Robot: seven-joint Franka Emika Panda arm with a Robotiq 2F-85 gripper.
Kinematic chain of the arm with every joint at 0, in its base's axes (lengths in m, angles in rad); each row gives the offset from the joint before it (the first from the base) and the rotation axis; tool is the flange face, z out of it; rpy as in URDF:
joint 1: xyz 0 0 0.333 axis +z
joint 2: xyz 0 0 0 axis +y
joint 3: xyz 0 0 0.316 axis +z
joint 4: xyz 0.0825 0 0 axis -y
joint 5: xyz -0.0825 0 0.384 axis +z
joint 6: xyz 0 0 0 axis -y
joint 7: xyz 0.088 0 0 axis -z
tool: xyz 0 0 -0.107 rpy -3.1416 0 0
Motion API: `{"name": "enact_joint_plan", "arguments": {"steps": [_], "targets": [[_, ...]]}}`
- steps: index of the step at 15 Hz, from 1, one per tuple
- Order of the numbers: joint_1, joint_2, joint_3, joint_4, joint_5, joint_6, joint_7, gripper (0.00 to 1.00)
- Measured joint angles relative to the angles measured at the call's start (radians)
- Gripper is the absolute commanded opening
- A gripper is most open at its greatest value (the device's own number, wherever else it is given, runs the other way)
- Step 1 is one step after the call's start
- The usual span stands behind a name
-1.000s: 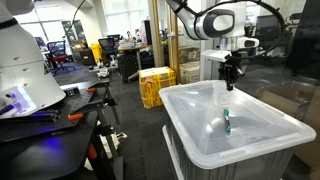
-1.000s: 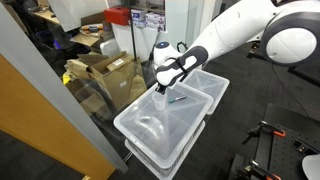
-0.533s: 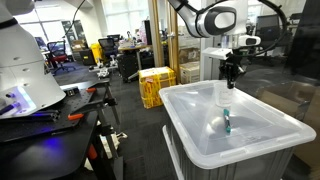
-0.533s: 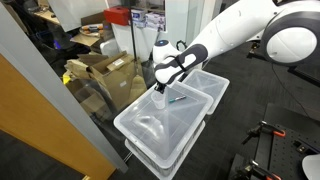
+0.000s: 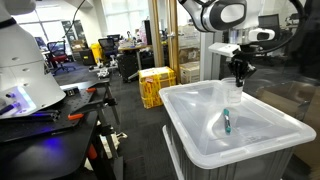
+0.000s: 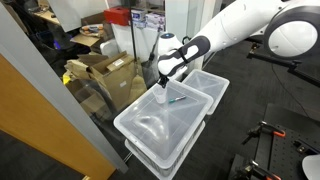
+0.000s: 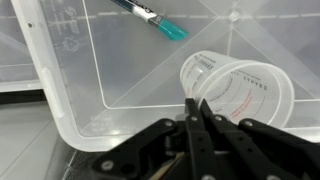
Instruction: Move the measuring cup to the right
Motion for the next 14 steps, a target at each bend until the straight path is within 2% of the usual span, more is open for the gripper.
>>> {"name": "enact_joint_plan", "arguments": {"steps": [14], "targets": [[-0.112, -0.010, 0.003, 0.021, 0.145, 0.000, 0.000, 0.01]]}}
